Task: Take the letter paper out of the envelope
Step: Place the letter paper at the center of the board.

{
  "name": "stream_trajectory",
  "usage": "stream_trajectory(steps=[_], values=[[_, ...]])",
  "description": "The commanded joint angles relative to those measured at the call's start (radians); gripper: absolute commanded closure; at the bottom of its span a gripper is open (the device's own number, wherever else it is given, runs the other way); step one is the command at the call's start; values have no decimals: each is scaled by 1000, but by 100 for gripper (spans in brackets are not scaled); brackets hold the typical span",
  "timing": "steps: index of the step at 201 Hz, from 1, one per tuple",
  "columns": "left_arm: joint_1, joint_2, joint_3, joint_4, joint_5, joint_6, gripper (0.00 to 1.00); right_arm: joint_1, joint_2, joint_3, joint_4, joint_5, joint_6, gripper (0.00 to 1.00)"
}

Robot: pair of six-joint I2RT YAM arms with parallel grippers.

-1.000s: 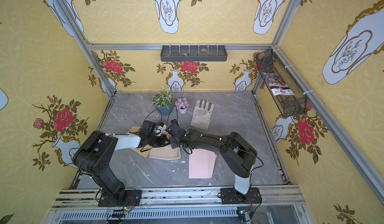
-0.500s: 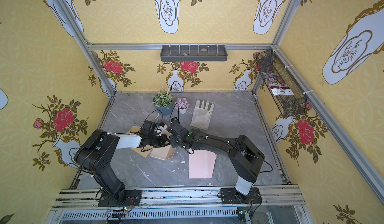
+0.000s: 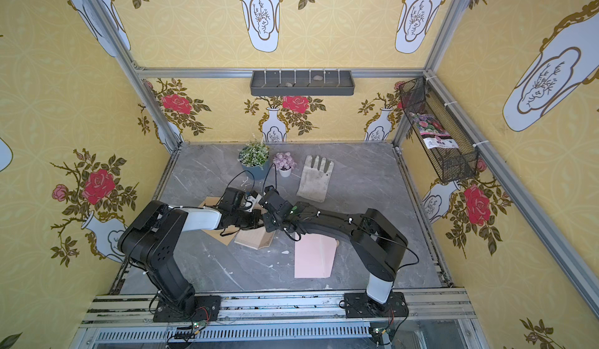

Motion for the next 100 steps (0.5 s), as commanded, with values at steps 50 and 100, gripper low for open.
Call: stream_trajectory(steps=[50,100], values=[[1,9,3,7,3,0,100,-35,37,-147,130,-76,71,100],[1,13,6,3,-2,0,100,-66,65,-208,219,-127,89,100]])
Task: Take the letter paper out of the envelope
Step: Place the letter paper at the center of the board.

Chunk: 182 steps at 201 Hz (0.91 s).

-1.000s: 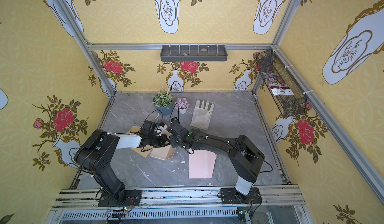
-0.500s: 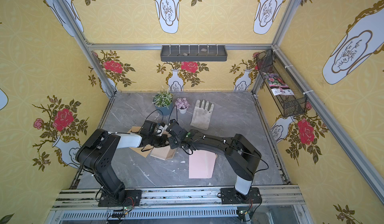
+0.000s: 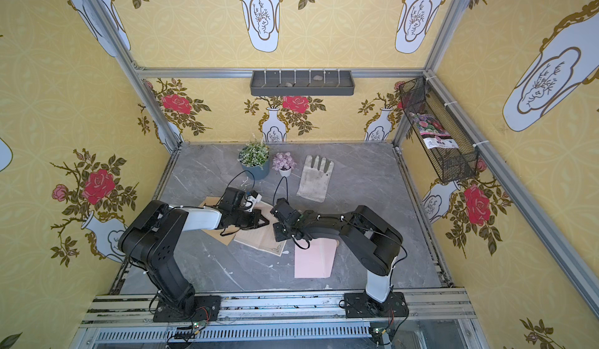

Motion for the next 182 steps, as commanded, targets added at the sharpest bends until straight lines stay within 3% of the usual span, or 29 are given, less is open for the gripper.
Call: stream_trajectory(steps=[1,107,132,182], values=[[1,8,3,3,-2,0,100,-11,20,-16,54,-33,18,100],[1,6,9,-29,-46,3,100,-56,-57,-50,47,-39,9,99],[1,-1,6,-25,-45,1,100,-56,-125,-65,40,-29,8,94],[1,-55,-19,0,-48,6,100,-52,-281,-118,2,4,28,70]])
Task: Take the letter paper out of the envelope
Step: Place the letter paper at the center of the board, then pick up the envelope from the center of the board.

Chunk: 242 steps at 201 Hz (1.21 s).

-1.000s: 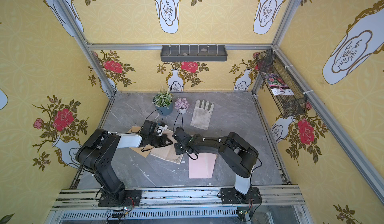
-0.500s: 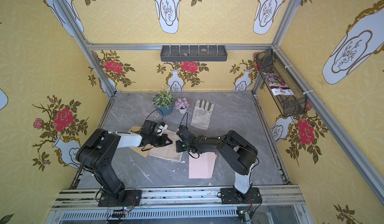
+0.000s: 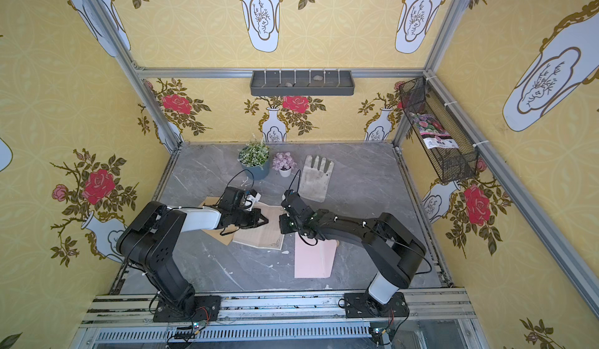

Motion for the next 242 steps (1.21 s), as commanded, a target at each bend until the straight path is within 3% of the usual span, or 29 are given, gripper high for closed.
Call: stream_trajectory(steps=[1,25,45,74,95,128,190,215,242], values=[[1,-29,-17,11,-10,6,100,2,-74,-28,-44,41,9,70],[1,-92,-45,29,-26,14,100,9,-189,-96,-80,75,51,57],[1,-154,-66,28,-52,26,100,27,-274,-125,-175,133,109,56],[1,-228,-89,29,-65,49,100,194,-279,-40,-501,400,281,50],[1,-265,-102,40,-64,57,100,274,-250,-21,-666,485,444,41],[-10,-305,-105,59,-69,61,100,300,-363,-168,-619,434,559,38],[-38,-177,96,64,9,-60,100,292,-832,-399,-660,432,676,40],[-51,-143,136,76,-24,-57,100,281,-836,-411,-675,440,687,38],[-55,-137,68,147,-73,-35,100,253,-768,-401,-673,426,671,34]])
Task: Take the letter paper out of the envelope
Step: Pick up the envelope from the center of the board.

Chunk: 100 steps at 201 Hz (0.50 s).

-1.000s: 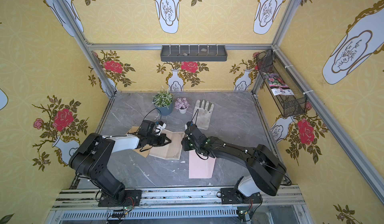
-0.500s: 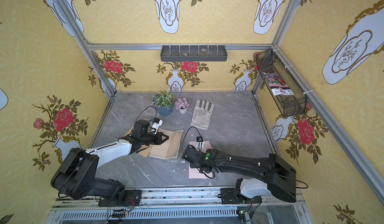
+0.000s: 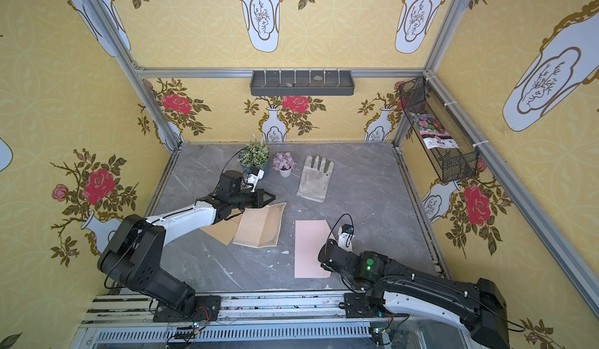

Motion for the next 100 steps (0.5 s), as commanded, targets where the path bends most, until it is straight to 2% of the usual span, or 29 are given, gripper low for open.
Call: stream_trajectory(steps=[1,20,45,65,100], values=[[-3,9,-53,67,-42,5,100,-22,44,5,-1,9,4,35],[-5,-11,-90,85,-37,7,100,-72,42,-40,91,-47,-55,35],[-7,-62,-112,64,-78,31,100,-283,-36,-155,289,-252,-187,37],[-7,-89,-116,45,-96,46,100,-409,-103,-202,352,-371,-245,43],[-7,-74,-113,48,-92,41,100,-446,-95,-197,409,-438,-288,47]])
